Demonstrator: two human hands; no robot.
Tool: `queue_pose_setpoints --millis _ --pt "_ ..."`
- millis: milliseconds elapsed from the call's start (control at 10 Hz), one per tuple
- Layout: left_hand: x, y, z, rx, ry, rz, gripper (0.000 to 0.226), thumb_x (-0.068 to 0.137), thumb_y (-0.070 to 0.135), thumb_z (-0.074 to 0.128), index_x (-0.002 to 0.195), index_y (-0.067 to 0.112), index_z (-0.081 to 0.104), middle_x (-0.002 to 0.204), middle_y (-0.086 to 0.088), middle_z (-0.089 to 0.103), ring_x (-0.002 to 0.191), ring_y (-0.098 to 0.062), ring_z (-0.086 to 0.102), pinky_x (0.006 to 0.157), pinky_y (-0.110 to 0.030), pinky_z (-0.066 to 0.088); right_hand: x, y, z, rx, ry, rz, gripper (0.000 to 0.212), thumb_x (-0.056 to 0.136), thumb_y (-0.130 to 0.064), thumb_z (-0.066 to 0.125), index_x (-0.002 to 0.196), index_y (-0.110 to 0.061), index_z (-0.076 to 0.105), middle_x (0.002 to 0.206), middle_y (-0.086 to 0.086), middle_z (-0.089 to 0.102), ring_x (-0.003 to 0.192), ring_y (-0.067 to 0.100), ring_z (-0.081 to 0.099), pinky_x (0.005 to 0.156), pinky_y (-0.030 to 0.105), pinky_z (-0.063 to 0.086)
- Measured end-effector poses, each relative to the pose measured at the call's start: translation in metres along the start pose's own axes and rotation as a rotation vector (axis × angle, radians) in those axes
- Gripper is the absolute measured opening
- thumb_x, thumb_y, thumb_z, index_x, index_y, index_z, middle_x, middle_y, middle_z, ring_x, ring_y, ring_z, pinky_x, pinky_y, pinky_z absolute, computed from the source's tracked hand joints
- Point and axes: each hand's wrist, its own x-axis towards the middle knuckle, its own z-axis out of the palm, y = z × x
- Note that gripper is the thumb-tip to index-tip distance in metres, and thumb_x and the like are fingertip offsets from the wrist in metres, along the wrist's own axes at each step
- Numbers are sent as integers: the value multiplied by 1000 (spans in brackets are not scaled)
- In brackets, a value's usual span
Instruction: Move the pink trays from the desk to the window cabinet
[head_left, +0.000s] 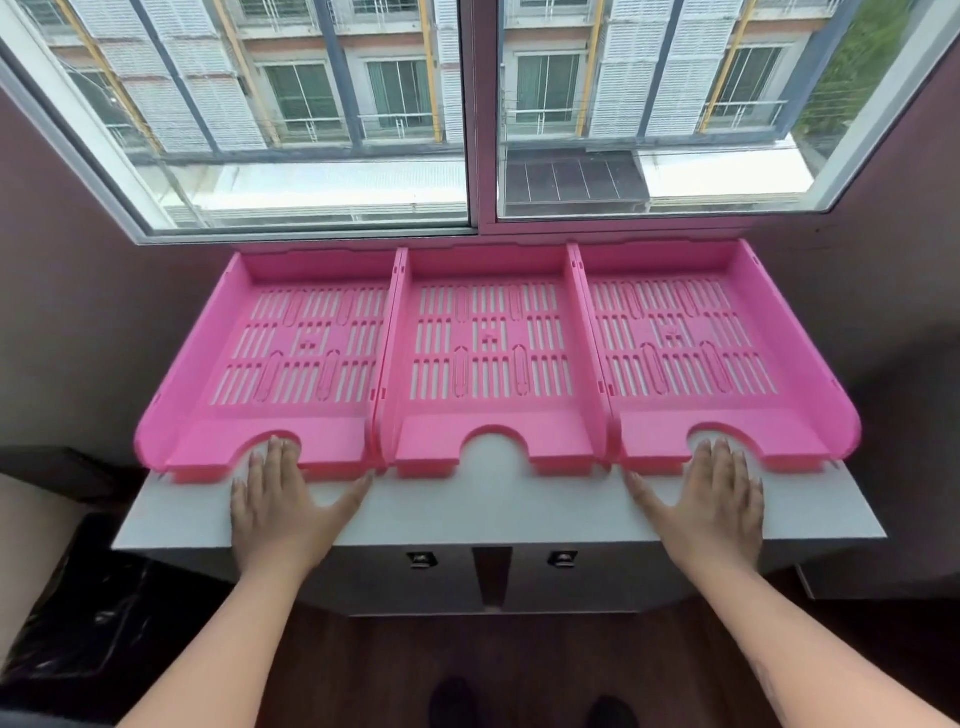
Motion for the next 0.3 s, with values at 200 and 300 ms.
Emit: queue_pose_setpoints --millis 200,300 --pt "-2 2 -3 11 18 9 127 65 98 18 158 13 5 167 -5 2 154 -21 -1 124 -43 2 -16 2 -14 266 -5 -10 129 62 -95 27 157 -9 11 166 11 11 153 26 7 123 47 9" --pt "-2 3 -2 37 29 14 126 66 97 18 158 12 7 167 -6 4 154 -22 1 124 -43 3 -31 -12 -62 660 167 -20 96 69 -81 49 138 -15 45 142 9 45 136 29 37 111 46 33"
